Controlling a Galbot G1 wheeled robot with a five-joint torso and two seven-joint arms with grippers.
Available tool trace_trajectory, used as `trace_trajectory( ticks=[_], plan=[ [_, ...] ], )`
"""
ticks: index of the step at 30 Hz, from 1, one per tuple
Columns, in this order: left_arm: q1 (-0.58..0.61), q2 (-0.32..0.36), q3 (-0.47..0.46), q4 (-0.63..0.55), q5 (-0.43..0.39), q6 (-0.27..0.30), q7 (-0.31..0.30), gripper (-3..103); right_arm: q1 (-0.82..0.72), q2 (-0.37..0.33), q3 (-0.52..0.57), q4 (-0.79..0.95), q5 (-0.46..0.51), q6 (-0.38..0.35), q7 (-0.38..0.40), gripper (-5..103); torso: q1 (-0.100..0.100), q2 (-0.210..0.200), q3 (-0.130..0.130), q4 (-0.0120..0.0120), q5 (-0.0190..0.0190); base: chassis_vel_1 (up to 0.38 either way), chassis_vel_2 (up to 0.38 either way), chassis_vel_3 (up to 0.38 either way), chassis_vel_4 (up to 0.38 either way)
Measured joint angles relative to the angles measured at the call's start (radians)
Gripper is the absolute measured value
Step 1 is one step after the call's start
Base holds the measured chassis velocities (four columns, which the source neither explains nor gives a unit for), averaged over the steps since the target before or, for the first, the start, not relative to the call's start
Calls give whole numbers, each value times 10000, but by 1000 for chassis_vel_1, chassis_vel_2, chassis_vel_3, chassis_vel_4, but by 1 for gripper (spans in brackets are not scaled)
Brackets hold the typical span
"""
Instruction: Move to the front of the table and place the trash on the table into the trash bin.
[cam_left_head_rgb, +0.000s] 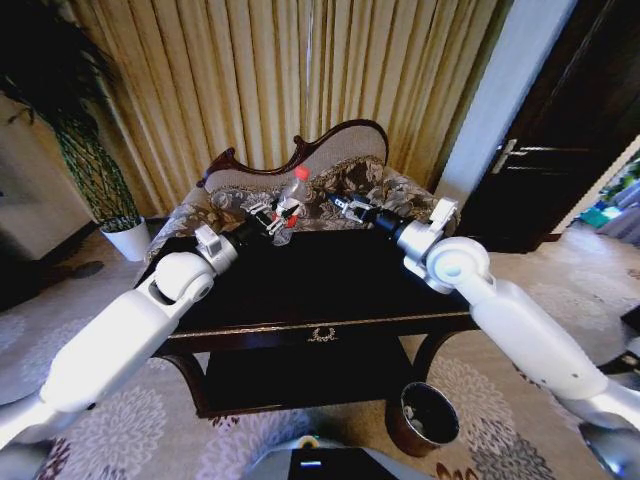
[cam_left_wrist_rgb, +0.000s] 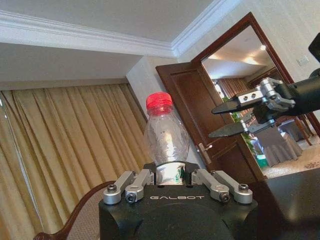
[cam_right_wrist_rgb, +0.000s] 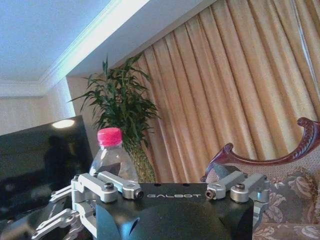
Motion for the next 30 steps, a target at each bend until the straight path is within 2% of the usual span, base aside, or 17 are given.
trace_trajectory(
  ticks=[15, 30],
  plan=[
    [-453, -279, 602, -157, -278, 308, -234, 28, -7, 59, -267, 80, -84, -21, -6, 100, 0, 0, 0, -1, 1, 0, 0, 0, 0],
    [-925, -729, 1155, 134, -270, 357, -231, 28, 41, -105, -263, 222, 30, -32, -6, 100, 0, 0, 0, 0, 1, 0, 0, 0, 0]
  ],
)
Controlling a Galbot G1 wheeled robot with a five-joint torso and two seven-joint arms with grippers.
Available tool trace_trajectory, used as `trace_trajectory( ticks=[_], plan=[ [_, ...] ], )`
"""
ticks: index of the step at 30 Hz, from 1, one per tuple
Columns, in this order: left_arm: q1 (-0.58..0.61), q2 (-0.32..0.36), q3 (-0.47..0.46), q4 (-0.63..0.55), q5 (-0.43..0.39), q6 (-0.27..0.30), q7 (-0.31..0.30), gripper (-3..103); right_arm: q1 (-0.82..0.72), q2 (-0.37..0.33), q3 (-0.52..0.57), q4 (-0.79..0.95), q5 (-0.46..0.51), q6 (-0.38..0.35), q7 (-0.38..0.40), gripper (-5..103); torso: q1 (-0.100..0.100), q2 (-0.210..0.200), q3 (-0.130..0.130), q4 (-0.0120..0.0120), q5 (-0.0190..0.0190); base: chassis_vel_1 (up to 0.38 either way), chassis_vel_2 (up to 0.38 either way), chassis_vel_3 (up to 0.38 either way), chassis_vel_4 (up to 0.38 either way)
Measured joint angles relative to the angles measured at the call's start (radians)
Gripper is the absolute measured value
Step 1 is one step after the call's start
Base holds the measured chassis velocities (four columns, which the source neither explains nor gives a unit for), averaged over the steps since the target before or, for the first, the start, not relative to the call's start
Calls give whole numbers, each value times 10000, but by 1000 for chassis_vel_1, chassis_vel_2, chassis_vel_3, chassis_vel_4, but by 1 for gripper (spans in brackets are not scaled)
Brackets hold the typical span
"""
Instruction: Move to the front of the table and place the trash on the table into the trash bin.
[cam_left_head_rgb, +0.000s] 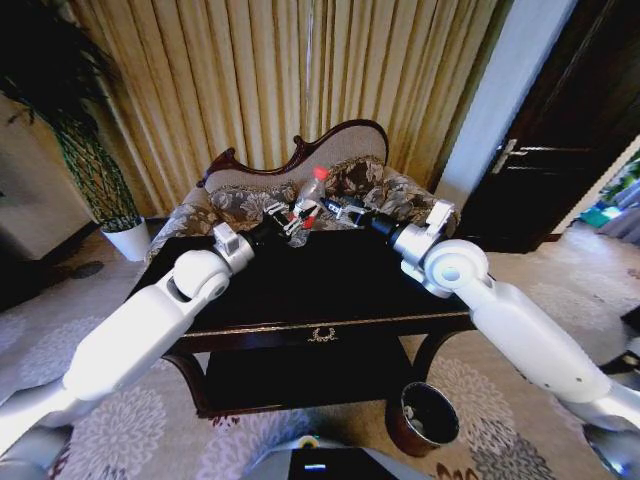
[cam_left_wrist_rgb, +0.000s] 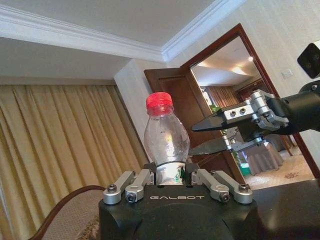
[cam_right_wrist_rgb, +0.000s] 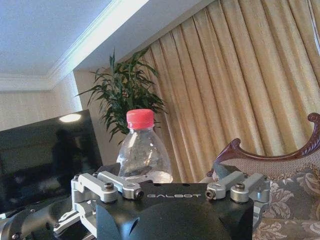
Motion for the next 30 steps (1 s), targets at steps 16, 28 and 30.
trace_trajectory(
  ticks=[16, 28, 30],
  plan=[
    [-355, -242, 519, 185, 14, 11, 16, 28, -119, -98, 85, 265, 180, -3, 1, 100, 0, 0, 0, 0, 0, 0, 0, 0, 0],
    [-781, -314, 1050, 53, -80, 129, -73, 28, -109, -33, -93, 280, 149, -14, 0, 100, 0, 0, 0, 0, 0, 0, 0, 0, 0],
    [-815, -339, 1095, 50, -81, 150, -81, 28, -112, -41, -93, 282, 148, -14, 0, 100, 0, 0, 0, 0, 0, 0, 0, 0, 0]
  ],
)
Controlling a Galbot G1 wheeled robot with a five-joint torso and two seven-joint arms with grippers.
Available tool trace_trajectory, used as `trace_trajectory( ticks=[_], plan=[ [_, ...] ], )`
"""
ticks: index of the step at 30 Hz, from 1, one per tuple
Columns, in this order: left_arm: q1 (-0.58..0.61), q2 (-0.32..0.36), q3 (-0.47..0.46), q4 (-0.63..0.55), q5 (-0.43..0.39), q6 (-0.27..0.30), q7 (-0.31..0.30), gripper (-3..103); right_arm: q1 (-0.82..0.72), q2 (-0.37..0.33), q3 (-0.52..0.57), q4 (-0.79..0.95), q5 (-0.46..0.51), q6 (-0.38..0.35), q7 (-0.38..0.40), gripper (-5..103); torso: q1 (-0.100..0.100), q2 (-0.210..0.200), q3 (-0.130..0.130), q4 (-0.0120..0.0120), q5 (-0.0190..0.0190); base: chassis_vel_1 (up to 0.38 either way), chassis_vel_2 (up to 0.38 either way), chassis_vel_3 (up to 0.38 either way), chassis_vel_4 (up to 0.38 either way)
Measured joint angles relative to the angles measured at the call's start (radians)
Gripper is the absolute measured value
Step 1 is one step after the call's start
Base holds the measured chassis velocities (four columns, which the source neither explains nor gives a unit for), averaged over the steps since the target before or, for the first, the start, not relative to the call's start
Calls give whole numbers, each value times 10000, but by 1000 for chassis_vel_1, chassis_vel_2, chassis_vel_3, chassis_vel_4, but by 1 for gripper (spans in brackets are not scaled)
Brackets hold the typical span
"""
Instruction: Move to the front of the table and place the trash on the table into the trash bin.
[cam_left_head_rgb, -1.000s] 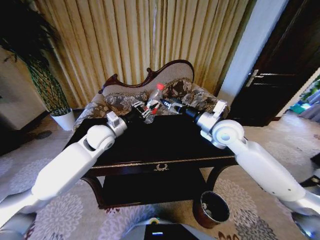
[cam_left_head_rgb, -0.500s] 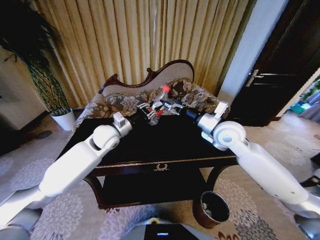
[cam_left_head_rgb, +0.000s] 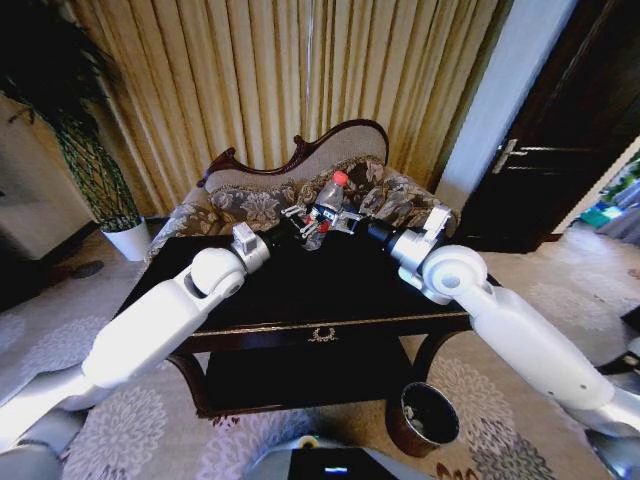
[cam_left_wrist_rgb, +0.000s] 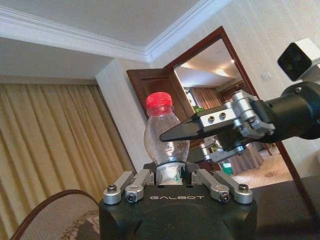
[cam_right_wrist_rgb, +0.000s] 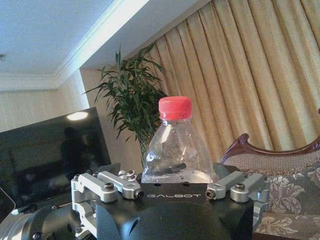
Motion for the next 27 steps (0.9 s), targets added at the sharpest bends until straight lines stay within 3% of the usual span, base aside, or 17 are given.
trace_trajectory(
  ticks=[15, 27],
  plan=[
    [62, -9, 133, -135, -2, 26, -33, 28, -2, -36, 29, -12, -17, 9, 11, 101, 0, 0, 0, 0, 0, 0, 0, 0, 0],
    [201, -20, 13, -153, -18, 24, 1, 28, -65, -165, 60, -38, -47, 54, 44, 57, 0, 0, 0, 0, 0, 0, 0, 0, 0]
  ],
)
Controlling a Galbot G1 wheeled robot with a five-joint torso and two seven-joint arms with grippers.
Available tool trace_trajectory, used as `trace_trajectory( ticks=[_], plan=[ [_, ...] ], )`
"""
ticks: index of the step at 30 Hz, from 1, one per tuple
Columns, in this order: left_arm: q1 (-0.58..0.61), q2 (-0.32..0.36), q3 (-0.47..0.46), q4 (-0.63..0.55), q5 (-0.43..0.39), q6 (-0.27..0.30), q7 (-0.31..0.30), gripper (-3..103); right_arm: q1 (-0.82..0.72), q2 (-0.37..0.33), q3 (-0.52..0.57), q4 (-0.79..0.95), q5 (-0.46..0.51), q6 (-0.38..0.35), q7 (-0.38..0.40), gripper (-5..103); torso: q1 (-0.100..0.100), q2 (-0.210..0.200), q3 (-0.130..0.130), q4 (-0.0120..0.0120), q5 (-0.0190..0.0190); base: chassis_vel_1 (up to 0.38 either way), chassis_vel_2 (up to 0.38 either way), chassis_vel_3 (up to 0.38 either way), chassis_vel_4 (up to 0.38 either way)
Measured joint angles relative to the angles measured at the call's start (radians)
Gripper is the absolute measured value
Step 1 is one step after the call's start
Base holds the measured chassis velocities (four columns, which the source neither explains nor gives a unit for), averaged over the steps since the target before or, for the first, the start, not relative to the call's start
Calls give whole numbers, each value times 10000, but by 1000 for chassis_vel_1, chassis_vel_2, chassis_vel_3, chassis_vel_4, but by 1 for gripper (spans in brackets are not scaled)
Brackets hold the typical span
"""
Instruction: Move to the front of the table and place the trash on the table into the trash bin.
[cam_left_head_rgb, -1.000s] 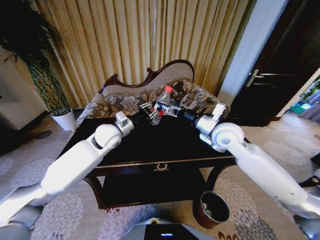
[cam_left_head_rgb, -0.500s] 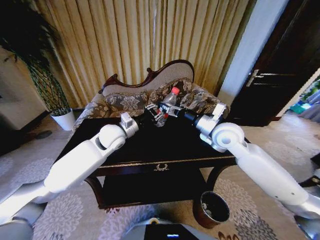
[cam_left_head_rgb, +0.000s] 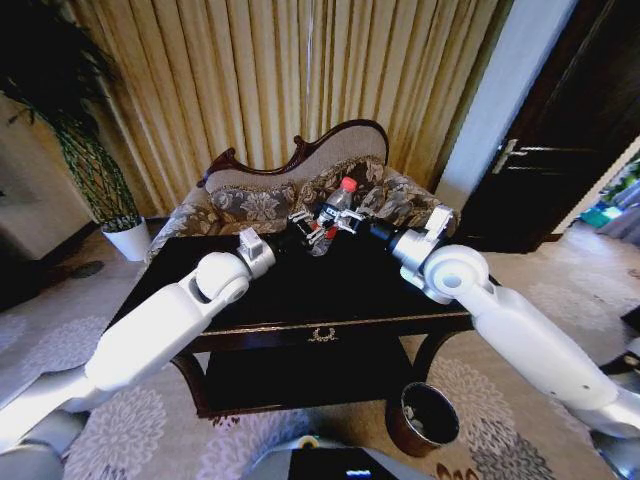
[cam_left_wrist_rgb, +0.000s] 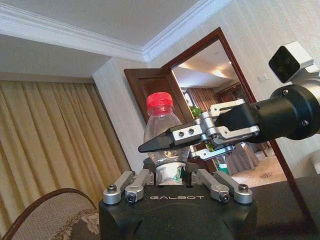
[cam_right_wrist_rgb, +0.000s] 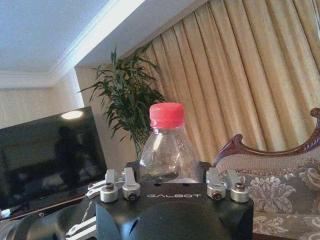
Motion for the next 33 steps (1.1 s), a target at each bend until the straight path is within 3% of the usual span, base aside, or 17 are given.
trace_trajectory(
  ticks=[6, 26, 29, 30, 33],
  plan=[
    [6, -34, 18, 6, -21, -2, -25, 28, -84, -46, 96, 27, 0, 7, -12, 47, 0, 0, 0, 0, 0, 0, 0, 0, 0],
    [130, -37, 4, -213, -99, 178, -395, 26, -332, -139, 271, 146, 6, 28, -44, 47, 0, 0, 0, 1, 0, 0, 0, 0, 0],
    [159, -78, 14, -246, -112, 309, -655, 42, -566, -202, 436, 208, 5, 40, -42, 44, 0, 0, 0, -1, 1, 0, 0, 0, 0],
    [159, -78, 14, -246, -112, 309, -655, 42, -566, -202, 436, 208, 5, 40, -42, 44, 0, 0, 0, -1, 1, 0, 0, 0, 0],
    [175, -81, 17, -236, -111, 343, -731, 57, -793, -304, 625, 263, 3, 40, -42, 37, 0, 0, 0, 0, 0, 0, 0, 0, 0]
  ],
)
